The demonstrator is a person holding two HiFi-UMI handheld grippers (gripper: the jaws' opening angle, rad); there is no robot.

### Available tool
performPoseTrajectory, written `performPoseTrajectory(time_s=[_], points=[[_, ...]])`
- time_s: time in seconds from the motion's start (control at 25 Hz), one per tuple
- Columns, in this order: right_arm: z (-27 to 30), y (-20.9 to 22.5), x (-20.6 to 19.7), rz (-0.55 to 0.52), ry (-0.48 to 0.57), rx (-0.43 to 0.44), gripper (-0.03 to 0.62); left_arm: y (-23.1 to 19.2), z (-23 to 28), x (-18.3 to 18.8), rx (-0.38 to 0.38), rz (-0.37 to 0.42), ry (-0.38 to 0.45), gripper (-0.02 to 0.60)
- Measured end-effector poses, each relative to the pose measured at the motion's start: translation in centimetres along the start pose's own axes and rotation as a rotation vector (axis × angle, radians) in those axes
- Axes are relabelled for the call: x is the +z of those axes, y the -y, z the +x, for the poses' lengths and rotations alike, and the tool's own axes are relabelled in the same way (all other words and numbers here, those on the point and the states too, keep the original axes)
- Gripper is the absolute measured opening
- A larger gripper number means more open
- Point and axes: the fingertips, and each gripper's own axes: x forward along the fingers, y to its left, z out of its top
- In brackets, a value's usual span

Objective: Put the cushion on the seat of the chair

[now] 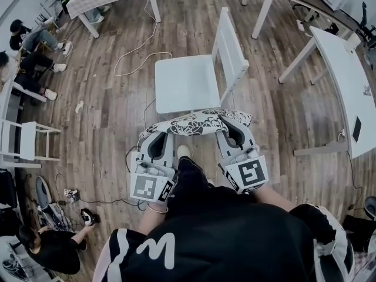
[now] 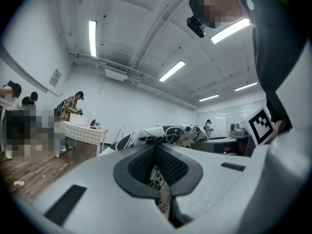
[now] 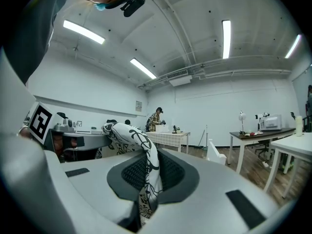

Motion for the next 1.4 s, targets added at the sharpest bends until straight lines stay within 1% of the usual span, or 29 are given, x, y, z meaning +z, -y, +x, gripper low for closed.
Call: performPoseTrajectory(time_s=[0.32,0.68,0.96,1.16,1.4], points=[[5.7,1.6,-0.1,0.013,-0.015,-0.029,0.032,-4.7,4.2,0.1,-0.033,-0.007,-0.022,0.003],[10.9,2.0,0.1,0.019,-0.037,-0.04,0.031,-9.2,7.1,0.8,-0.049,-0.022,-0.027,0.003],[14.3,3.2,0.6,0.013,-0.039,-0.087,0.031,-12.0,10.2,1.4,-0.101,-0.022,-0.026,0.003],[15.9,3.7,0.0,0.023,-0.037,-0.119,0.031,-13.4,11.5,0.8,-0.131,-0.019,-0.037,0.003],[17.6,4.5,-0.2,0.026,-0.05,-0.126,0.031,-14.6,12.9,0.2,-0.132,-0.031,-0.053,0.003]])
